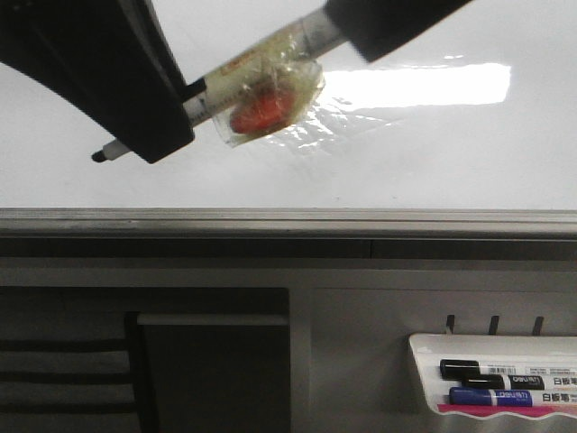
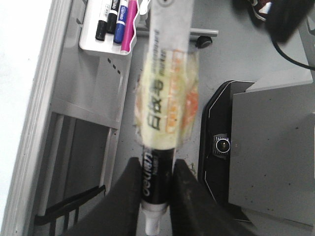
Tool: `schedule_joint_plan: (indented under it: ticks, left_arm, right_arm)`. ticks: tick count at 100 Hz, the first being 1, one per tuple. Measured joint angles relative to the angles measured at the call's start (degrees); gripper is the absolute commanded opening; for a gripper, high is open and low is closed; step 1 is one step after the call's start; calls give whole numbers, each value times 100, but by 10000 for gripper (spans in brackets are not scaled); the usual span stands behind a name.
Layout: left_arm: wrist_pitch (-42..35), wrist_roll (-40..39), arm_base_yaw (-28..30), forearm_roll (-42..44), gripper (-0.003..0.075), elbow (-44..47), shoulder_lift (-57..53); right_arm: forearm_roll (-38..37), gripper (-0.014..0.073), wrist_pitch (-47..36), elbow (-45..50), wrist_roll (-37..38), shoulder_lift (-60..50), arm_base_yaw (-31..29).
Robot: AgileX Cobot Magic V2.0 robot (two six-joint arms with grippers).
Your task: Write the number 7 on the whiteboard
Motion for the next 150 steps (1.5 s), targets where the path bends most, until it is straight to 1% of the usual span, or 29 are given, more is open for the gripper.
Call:
schedule_joint_plan:
  ticks: [9, 13, 35, 65, 88, 102, 114, 122, 150]
  left_arm:
    - [0, 119, 0, 0, -20, 0, 0]
    - [-7, 191, 0, 0, -20, 0, 0]
    - [-83, 276, 0, 0, -20, 0, 0]
    - [-104, 276, 0, 0, -20, 0, 0]
    - [-104, 276, 0, 0, -20, 0, 0]
    - [-117, 281, 0, 0, -20, 0, 0]
    - [-117, 351, 0, 23, -20, 0, 0]
    - [-117, 364, 0, 23, -20, 0, 0]
    - [-117, 372, 0, 23, -20, 0, 0]
  right_arm:
    - [36, 540, -13, 0, -17, 129, 41]
    - [45, 524, -13, 0, -17, 177, 50]
    - [247, 352, -24, 0, -158, 261, 50]
    - [359, 244, -24, 0, -234, 270, 50]
    - [359, 118, -34, 0, -234, 270, 50]
    - [363, 25, -34, 0, -234, 270, 50]
    - [385, -30, -12, 0, -234, 270, 50]
    - [385, -50, -12, 0, -242, 270, 50]
    - [389, -50, -5, 0, -271, 270, 50]
